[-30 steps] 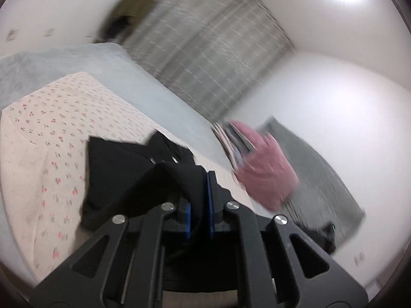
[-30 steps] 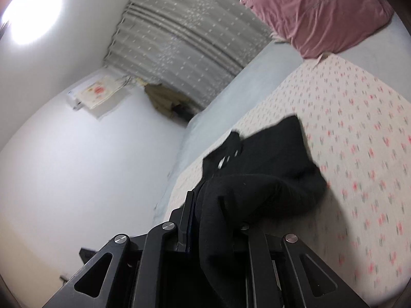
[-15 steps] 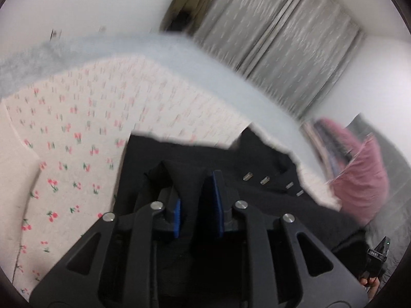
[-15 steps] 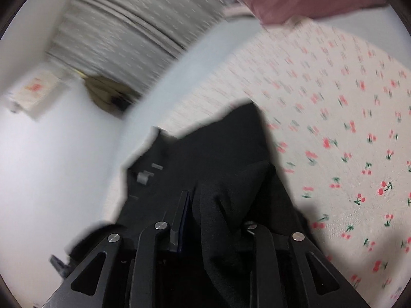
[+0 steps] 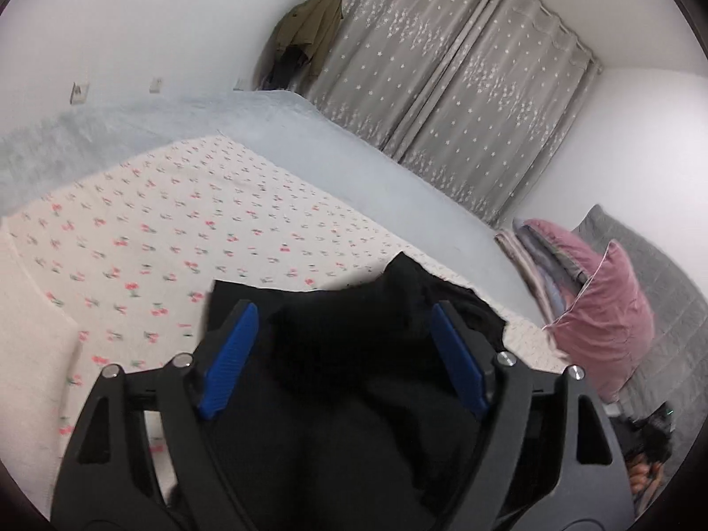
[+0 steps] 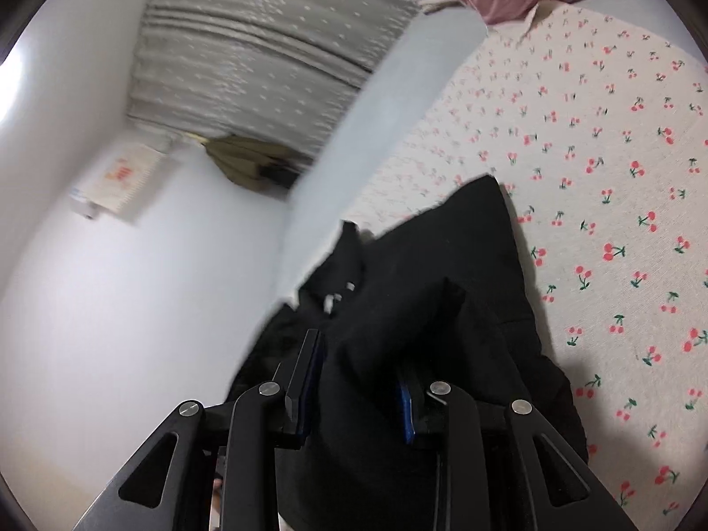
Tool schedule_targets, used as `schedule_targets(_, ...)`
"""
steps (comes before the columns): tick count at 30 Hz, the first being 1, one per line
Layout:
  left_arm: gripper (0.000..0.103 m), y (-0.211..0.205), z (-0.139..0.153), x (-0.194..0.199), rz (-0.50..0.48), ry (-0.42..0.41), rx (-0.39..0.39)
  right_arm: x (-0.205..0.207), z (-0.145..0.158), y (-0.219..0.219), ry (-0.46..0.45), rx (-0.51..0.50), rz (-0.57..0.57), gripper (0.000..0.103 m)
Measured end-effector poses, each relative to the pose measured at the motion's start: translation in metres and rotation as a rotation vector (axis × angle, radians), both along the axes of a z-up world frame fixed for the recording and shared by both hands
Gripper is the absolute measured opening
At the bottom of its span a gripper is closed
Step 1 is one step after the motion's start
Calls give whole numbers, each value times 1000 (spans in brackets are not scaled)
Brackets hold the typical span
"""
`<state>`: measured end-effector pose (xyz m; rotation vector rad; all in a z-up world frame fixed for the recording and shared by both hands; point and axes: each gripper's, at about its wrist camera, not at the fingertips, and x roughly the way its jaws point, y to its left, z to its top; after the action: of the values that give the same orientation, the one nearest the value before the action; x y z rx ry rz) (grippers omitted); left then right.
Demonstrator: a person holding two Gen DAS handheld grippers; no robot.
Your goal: Fold large clothes
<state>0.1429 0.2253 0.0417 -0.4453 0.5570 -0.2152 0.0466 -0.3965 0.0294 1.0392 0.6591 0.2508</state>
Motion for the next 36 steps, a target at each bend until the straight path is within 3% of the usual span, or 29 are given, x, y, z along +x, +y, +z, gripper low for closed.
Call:
schedule_targets(1,81,1,0,-2,1,18,26,-7,4,-3,-22,-1,-21,49)
schedule_targets(3,81,3,-8,-3,4,70,78,-20,13,-8,-71,-33,-74,65)
schedule_targets(4,81,3,-14,0,3,119,115,-26,19,-8,-80,-83,-96,66)
schedule_targets(6,81,2,-29,6,-15,247,171,-29,25,-1,3,-234,-106,67)
schedule_targets(8,81,0,-47,11,-65,359,181,-23,17,17,206,-457,-98,67)
schedule_targets(10,80,-2,-63,12,-116,449,168,-18,0,30,321,-506,-41,67)
schedule_targets(12,80,-5,-70,9,-178,492,153,-16,-17,37,386,-468,13,67)
schedule_targets(15,78,-7,-67,0,-234,485,174,-20,-25,39,395,-428,37,67)
schedule_targets(18,48,-5,-62,-10,-252,468,178,-23,-21,36,364,-365,48,67)
schedule_targets(20,18,-3,-59,-15,-249,450,172,-17,-21,34,342,-305,69,67)
schedule_targets(21,14,-2,-57,-17,-252,434,160,-18,-20,32,339,-298,76,67)
schedule_targets(28,9,-9,-48,-18,-203,344,179,-29,-16,40,329,-351,198,67)
schedule_targets(33,8,-10,-44,-11,-150,282,153,-48,-4,35,258,-375,187,67)
schedule_targets(36,8,-12,-45,-7,-125,283,152,-42,-22,44,350,-440,230,67)
